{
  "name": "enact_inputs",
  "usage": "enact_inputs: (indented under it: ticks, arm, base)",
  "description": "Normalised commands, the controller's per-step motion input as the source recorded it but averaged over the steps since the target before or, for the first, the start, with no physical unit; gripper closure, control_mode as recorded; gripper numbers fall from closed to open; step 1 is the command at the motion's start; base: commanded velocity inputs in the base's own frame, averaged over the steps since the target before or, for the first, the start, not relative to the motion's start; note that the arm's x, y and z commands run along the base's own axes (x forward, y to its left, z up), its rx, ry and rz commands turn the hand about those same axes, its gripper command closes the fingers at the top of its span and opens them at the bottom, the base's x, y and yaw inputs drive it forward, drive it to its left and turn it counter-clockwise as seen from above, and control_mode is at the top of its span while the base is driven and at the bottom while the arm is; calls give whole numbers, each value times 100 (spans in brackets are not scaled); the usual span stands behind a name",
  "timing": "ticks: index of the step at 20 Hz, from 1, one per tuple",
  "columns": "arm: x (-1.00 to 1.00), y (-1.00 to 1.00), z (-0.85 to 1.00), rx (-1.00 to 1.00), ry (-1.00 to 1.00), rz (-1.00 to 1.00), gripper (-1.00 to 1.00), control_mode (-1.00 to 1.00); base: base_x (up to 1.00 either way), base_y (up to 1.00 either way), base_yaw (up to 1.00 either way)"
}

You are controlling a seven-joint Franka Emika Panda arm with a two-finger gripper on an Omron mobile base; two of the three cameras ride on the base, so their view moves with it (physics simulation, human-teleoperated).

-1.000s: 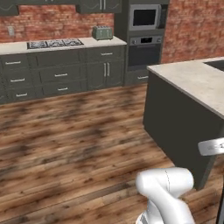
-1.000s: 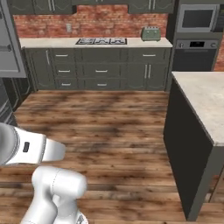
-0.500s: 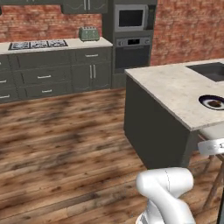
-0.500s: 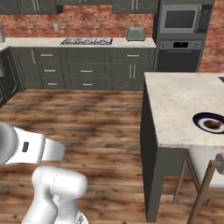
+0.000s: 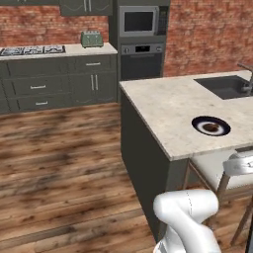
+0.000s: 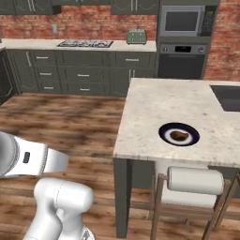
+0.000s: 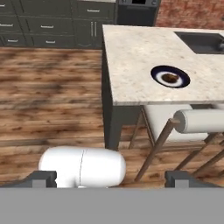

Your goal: Transport the chicken drumstick and broccoli to the fridge. Place the chicken drumstick on the rack containing meat and place the broccoli on the rack containing the vegetable, ensuring meats and vegetables are on different racks.

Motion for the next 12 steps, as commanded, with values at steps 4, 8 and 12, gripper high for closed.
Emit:
enact_inputs:
  ticks: [4,8,12]
  arm:
    - [0,0,0,0,0,0,-100,100]
    - [0,0,0,0,0,0,-100,100]
    - [0,0,0,0,0,0,-100,100]
  base:
    - [31,-97,12]
    - [52,-63,8]
    - [69,-7,7]
